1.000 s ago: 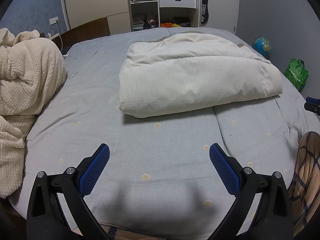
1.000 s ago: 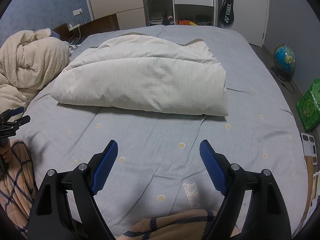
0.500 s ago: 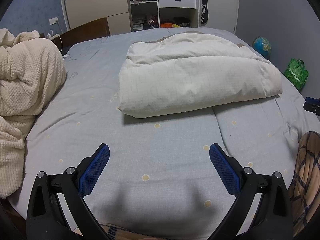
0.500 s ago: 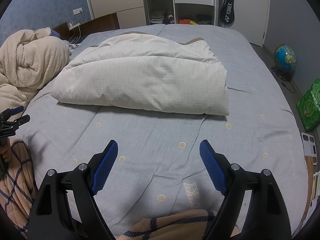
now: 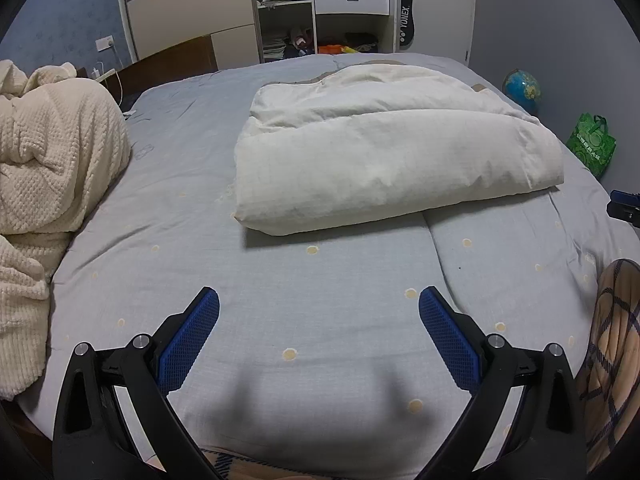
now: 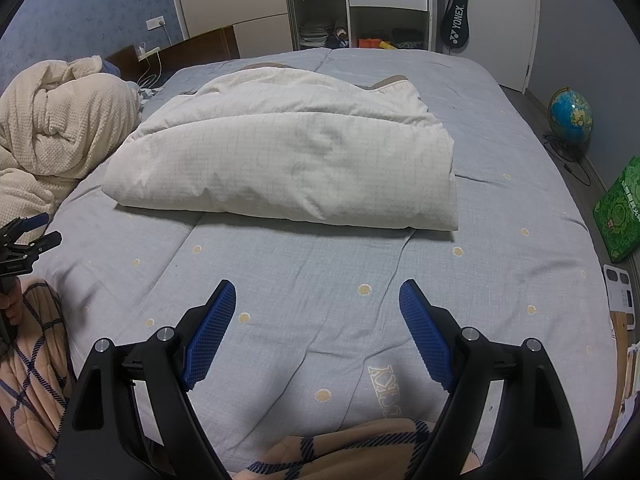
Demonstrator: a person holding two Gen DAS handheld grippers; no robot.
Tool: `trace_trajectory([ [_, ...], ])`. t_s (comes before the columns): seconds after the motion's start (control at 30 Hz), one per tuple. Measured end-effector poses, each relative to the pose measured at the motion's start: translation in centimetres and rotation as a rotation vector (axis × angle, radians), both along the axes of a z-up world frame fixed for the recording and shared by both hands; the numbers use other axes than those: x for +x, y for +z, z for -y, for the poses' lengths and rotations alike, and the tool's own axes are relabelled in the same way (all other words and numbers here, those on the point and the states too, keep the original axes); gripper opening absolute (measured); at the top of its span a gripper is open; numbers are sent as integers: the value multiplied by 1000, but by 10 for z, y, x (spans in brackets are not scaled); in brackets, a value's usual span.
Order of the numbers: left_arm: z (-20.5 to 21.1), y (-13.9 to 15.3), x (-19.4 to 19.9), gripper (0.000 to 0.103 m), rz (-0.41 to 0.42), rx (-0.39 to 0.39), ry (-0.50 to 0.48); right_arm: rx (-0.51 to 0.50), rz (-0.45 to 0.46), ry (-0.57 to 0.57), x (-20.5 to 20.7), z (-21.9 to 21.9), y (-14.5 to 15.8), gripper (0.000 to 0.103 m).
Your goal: Fold large clothes
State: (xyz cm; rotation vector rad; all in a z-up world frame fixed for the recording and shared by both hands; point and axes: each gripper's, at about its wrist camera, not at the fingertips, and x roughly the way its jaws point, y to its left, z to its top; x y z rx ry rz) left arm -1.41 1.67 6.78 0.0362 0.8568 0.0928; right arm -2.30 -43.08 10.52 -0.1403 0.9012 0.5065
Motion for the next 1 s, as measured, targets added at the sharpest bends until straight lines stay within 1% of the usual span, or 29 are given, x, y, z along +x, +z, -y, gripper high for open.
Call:
trace_trajectory([
  [1.0,1,0,0,96,-1,2,-19,10,-3,-6,-2,-1,0,80],
])
